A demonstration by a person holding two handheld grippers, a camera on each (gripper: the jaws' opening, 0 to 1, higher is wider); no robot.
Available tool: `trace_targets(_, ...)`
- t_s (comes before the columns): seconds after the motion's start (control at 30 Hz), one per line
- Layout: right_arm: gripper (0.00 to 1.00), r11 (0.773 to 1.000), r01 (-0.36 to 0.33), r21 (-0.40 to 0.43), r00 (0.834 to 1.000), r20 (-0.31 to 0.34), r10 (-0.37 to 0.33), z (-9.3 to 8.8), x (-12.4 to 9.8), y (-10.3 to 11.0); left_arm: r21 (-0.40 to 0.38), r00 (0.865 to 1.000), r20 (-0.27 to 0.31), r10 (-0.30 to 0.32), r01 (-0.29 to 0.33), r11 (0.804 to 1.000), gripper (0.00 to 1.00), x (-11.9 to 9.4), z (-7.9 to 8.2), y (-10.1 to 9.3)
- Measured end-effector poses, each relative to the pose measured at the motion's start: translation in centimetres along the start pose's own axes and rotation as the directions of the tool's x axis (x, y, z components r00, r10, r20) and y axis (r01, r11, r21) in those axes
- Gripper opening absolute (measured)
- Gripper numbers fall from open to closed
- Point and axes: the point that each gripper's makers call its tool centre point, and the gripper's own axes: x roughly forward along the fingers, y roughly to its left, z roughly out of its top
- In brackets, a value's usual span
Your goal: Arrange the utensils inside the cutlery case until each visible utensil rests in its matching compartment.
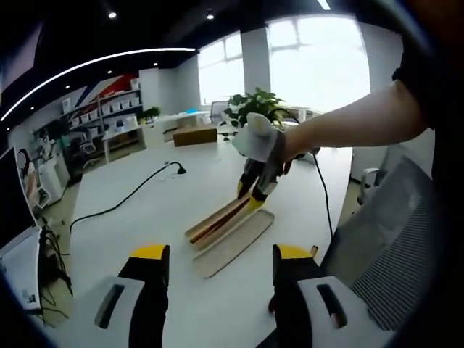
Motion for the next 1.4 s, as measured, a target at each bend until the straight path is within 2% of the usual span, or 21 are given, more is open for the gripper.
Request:
trace_targets(0.17, 0.31, 1.000, 0.007, 0.008, 1.000, 0.008, -0.007, -0.8, -0.6, 1.0, 0.001, 1.000, 0.003, -0.009, 0.009, 1.000, 0.59, 0.0, 0.1, -0.2)
trace_targets(0.4, 0.33, 1.000, 0.000, 0.023, 0.999, -0.033, 0.000, -3.6, -0.5, 2.5, -0.014, 0.999, 0.003, -0.033, 0.033, 0.999, 0.59, 0.1, 0.1, -0.8)
trace_targets(0.63, 0.33, 0.999, -0.008, 0.046, 0.999, -0.033, 0.010, -5.1, -1.3, 4.1, 0.006, 0.998, -0.030, -0.059, 0.059, 0.998, 0.60, 0.4, -0.5, -1.5)
trace_targets(0.8, 0.33, 0.999, 0.006, 0.041, 1.000, -0.002, -0.006, -5.0, -2.1, 4.9, 0.026, 0.996, -0.054, -0.070, 0.071, 0.997, 0.60, 0.5, -1.0, -1.8)
trace_targets(1.17, 0.35, 0.999, -0.036, 0.022, 0.999, 0.038, 0.035, -4.3, -3.0, 7.5, 0.037, 0.997, -0.051, -0.058, 0.060, 0.997, 0.59, 0.4, -0.9, -1.6)
trace_targets(1.3, 0.40, 0.998, -0.055, 0.002, 0.996, 0.071, 0.055, -3.8, -3.5, 9.1, 0.044, 0.997, -0.049, -0.056, 0.059, 0.997, 0.59, 0.3, -0.9, -1.7)
trace_targets(1.4, 0.37, 0.996, -0.083, -0.015, 0.994, 0.067, 0.084, -3.9, -3.7, 10.6, 0.046, 0.997, -0.050, -0.056, 0.058, 0.997, 0.59, 0.3, -0.9, -1.8)
